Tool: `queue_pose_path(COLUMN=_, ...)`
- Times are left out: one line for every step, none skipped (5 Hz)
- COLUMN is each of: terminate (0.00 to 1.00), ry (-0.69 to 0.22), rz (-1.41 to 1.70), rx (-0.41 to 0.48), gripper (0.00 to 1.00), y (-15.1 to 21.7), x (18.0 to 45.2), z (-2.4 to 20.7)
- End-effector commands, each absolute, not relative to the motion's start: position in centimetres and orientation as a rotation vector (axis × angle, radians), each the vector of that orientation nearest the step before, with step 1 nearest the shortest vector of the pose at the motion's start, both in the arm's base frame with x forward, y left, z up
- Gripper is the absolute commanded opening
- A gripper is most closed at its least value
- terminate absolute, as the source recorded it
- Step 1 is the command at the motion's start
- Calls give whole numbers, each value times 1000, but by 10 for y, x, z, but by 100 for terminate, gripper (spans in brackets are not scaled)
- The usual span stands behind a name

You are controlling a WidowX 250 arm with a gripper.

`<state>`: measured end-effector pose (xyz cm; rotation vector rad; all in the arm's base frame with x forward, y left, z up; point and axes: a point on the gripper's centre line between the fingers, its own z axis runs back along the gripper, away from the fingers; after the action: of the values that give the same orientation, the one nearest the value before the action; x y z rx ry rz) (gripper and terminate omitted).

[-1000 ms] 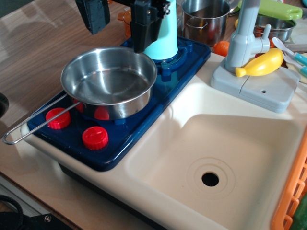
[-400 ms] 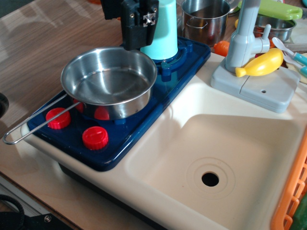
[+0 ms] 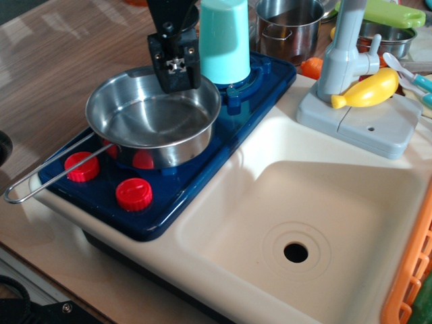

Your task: Put pan from stove to sink

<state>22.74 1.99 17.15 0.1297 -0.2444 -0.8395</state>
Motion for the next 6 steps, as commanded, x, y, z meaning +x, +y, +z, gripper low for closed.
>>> queue_pose_path(terminate=0, ry=-285, rz=-934, rx=144, gripper=100, y=28, x=236, z=173)
queue_pose_path(terminate=0, ry=-281, rz=-970, rx=129, gripper=100, y=32, x=242, z=171)
queue_pose_path(terminate=0, ry=-297, rz=-986, rx=99, gripper=100, y=37, x=249, z=163)
queue_pose_path(terminate=0, ry=-314, rz=-983, rx=81, gripper=100, y=40, x=250, z=156)
queue_pose_path(terminate=0, ry=-336, rz=-979, rx=56, gripper=100, y=45, x=250, z=146)
queue_pose_path(terminate=0, ry=-345, rz=-960, rx=25, gripper=100, y=48, x=249, z=140)
